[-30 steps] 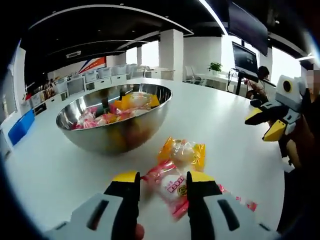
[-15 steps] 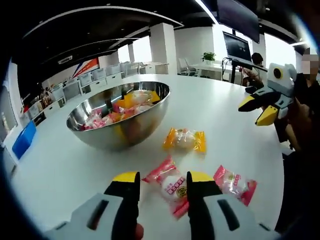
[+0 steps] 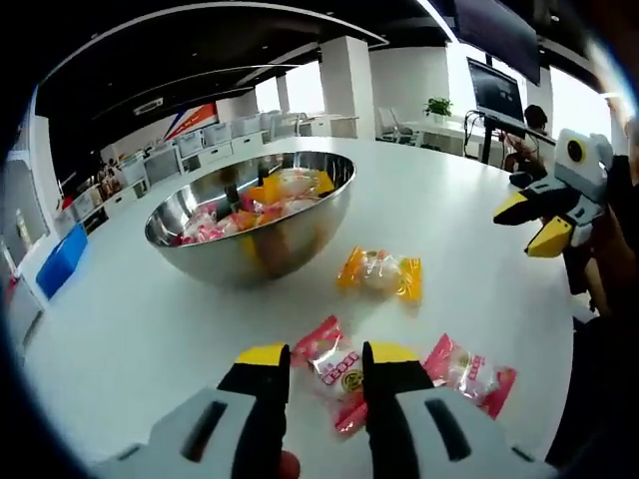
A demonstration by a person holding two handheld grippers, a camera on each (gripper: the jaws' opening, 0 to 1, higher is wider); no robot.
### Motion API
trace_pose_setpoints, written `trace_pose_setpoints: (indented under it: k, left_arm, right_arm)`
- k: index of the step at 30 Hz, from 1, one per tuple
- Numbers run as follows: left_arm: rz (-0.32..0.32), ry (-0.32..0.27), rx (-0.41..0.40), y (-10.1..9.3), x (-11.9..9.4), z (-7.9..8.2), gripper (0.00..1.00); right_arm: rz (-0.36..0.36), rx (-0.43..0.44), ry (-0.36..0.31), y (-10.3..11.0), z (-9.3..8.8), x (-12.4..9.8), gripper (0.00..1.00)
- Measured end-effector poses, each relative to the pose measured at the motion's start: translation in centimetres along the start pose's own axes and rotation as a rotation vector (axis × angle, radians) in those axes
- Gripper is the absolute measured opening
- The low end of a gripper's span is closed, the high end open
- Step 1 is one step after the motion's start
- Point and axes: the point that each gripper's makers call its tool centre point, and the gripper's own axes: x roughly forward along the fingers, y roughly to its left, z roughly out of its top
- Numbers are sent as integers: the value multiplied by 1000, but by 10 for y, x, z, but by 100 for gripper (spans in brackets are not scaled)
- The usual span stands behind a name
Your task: Pick up the marshmallows scattered on the table and place them into the bowl on the table
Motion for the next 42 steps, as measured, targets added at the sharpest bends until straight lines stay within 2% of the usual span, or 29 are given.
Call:
trace_pose_setpoints:
  k: [9, 18, 28, 42]
  left_arm:
    - [-10, -43, 3, 0, 6, 2, 29]
    - [-40, -63, 43, -6, 5, 3, 17]
    - [-58, -105, 64, -15, -1, 11, 9]
    - [-74, -166, 49, -12, -15, 23, 1]
  right_arm:
    - [2, 0, 0, 1, -1, -1, 28]
    - [2, -1, 1, 4, -1, -1, 28]
    - [-1, 1, 2, 1, -1, -1, 28]
    - [1, 6, 1, -1, -1, -1, 27]
